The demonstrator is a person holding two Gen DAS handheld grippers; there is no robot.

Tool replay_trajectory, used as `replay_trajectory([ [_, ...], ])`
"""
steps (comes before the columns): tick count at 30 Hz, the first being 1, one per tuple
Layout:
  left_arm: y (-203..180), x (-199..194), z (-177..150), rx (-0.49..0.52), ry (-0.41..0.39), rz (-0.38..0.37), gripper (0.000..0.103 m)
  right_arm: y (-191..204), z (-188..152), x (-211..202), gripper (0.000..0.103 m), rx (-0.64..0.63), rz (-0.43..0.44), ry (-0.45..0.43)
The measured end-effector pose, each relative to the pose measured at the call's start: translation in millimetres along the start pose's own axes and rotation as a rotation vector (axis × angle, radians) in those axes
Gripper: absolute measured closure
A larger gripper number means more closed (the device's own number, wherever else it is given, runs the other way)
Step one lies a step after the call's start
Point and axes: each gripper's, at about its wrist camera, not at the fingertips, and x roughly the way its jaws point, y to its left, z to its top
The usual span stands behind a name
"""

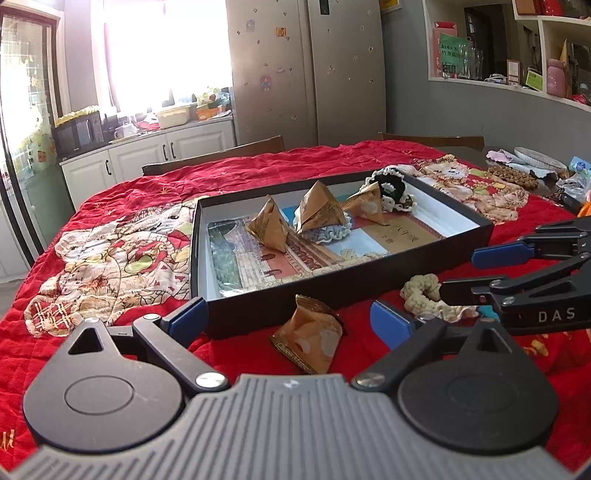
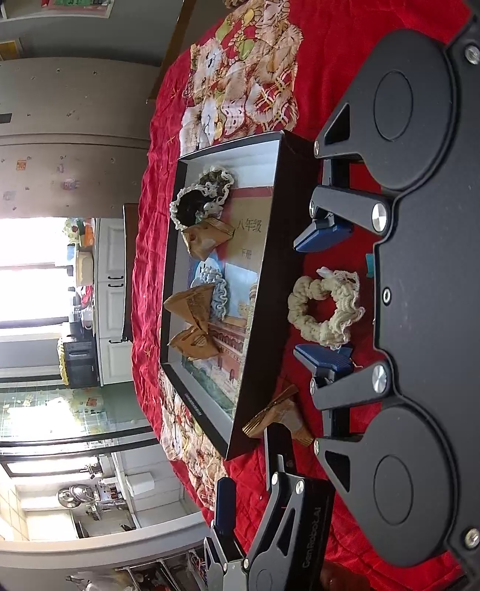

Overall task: Organize objects
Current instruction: 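Move the left gripper to a brown packet while the right moves to the cream scrunchie, then close the right gripper on the cream scrunchie while the left closes on the packet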

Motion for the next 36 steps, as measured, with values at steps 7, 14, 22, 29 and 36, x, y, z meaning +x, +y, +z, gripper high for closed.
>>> replay_trajectory([
  [7, 1, 11, -8, 0.005, 0.022, 0.003, 0.004, -4, -7, 8, 0.050, 0.014, -0.002, 0.026],
  [14, -2, 19, -11, 0.009, 0.032, -0.002, 0.005, -3, -9, 14, 0.050, 0.020, 0.003, 0.035],
  [22, 0, 29, -14, -0.010, 0.060, -0.005, 0.015, -3, -10, 21, 0.054, 0.013, -0.019, 0.046],
  [29, 0, 35, -17, -0.016, 0.085, -0.016, 0.026, -2, -10, 26, 0.064, 0.000, -0.008, 0.060],
  [36, 1, 37, -17, -0.027, 0.098, -0.031, 0.039, -1, -11, 25, 0.074, -0.002, 0.003, 0.057],
])
